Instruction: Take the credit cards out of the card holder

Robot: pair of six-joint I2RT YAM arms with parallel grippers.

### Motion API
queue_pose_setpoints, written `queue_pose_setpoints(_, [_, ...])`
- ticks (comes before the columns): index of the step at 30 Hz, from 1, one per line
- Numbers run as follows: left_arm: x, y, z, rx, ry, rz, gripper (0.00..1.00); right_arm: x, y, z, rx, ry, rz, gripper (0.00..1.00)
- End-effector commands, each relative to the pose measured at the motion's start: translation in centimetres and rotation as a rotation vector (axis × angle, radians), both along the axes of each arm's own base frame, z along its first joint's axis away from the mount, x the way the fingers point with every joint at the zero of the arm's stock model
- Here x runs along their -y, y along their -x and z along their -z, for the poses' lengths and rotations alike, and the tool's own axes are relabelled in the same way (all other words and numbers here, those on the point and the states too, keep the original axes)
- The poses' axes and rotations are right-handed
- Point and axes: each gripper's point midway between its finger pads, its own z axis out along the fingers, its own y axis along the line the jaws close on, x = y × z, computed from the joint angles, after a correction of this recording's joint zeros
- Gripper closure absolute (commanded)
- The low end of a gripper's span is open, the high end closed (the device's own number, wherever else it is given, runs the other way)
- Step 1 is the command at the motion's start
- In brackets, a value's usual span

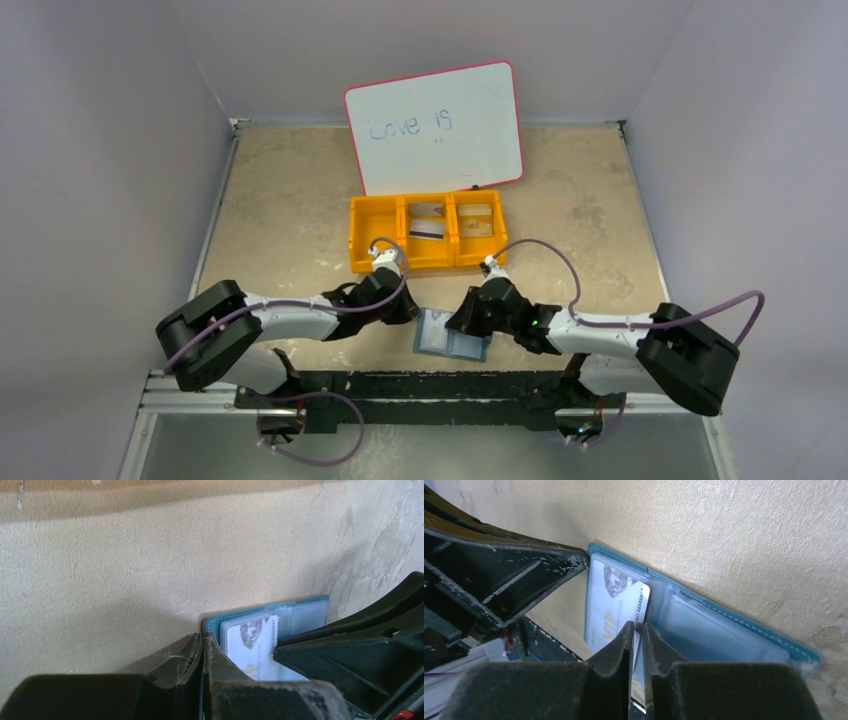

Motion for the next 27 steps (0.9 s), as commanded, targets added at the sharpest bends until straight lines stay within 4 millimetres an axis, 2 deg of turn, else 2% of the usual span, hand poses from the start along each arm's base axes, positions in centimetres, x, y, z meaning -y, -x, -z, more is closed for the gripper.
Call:
queue_pose_setpoints(1, [-1.1,1.2,0.9,-0.030,-0.036,0.003,1.00,-1.0,-1.2,-2.7,0.008,-0.131,0.092,0.86])
queue_pose_setpoints(5, [-1.1,1.1,0.5,-0.021,-0.005,-0.019,1.00,-0.6,-1.3,-2.9,-0.013,-0.154,0.138,0.78])
queue_pose_setpoints(9, [-1.2,0.9,0.1,-0.004,0.010,-0.036,1.00,-0.6,-0.9,-2.0,-0.040,-0.118,0.118,0.77])
queue_pose_setpoints(14, [-1.1,0.9,0.1,-0.007,0.026,-0.039,1.00,-1.2,-0.9,-2.0,-0.032,-0.134,0.086,0.85])
queue_pose_setpoints(17, [-1.2,1.0,0.1,-0.008,0.029,-0.041,1.00,-1.3,-1.1,-2.2,-0.026,-0.146,0.088,0.98])
queue_pose_setpoints(21, [-1.2,0.9,0.0,-0.006,0.032,-0.044,1.00,-0.9,-1.0,-1.9,-0.042,-0.118,0.094,1.00])
queue_pose_setpoints(22, [-1.2,0.9,-0.2,-0.004,0.033,-0.046,1.00,-0.4,-1.3,-1.8,-0.035,-0.085,0.117,0.95])
queue_pose_setpoints(24, [-1.4,1.0,-0.3,0.000,0.034,-0.050,1.00,0.2,-1.3,-2.0,-0.023,-0.077,0.132,0.78])
queue_pose_setpoints(27, [-1.6,0.8,-0.5,0.012,0.033,-0.057,1.00,0.5,-0.9,-2.2,-0.016,-0.077,0.115,0.62])
